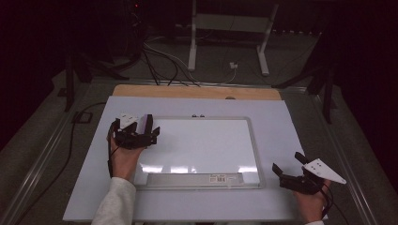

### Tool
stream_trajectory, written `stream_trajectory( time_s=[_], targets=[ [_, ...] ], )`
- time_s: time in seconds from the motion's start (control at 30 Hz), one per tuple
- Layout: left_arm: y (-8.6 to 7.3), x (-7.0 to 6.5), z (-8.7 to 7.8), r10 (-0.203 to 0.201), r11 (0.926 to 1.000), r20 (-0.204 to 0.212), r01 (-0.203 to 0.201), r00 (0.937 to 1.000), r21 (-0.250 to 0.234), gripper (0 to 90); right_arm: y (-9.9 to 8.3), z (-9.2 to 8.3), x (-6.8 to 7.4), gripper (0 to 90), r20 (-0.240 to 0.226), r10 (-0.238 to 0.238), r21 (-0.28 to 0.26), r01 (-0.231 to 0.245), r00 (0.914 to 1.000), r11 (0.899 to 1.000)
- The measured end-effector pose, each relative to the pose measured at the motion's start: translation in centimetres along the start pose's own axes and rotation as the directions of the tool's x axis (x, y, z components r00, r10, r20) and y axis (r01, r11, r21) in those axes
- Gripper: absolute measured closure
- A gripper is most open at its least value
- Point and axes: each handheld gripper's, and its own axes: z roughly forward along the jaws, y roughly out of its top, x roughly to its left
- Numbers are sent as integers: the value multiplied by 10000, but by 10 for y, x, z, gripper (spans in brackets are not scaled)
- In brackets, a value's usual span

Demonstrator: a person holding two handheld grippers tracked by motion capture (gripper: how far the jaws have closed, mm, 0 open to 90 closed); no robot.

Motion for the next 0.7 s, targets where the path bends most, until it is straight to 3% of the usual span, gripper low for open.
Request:
stream_trajectory(
  time_s=[0.17, 0.33, 0.7],
  targets=[
    [-6, 3, -14, 419, 9988, 164, -415, 9990, -241, 7, 0, 0, 1, 4, -37, -42, -6, 42, 10000, 10000],
    [-14, 8, -28, 601, 9969, 432, -578, 9973, -534, 7, 0, 0, 2, 4, -78, -92, 16, 92, 9999, 10000],
    [-31, 12, -50, 1011, 9928, 358, -985, 9942, -678, 7, 0, 0, 3, 4, -116, -126, -12, 126, 9999, 9999]
  ],
)
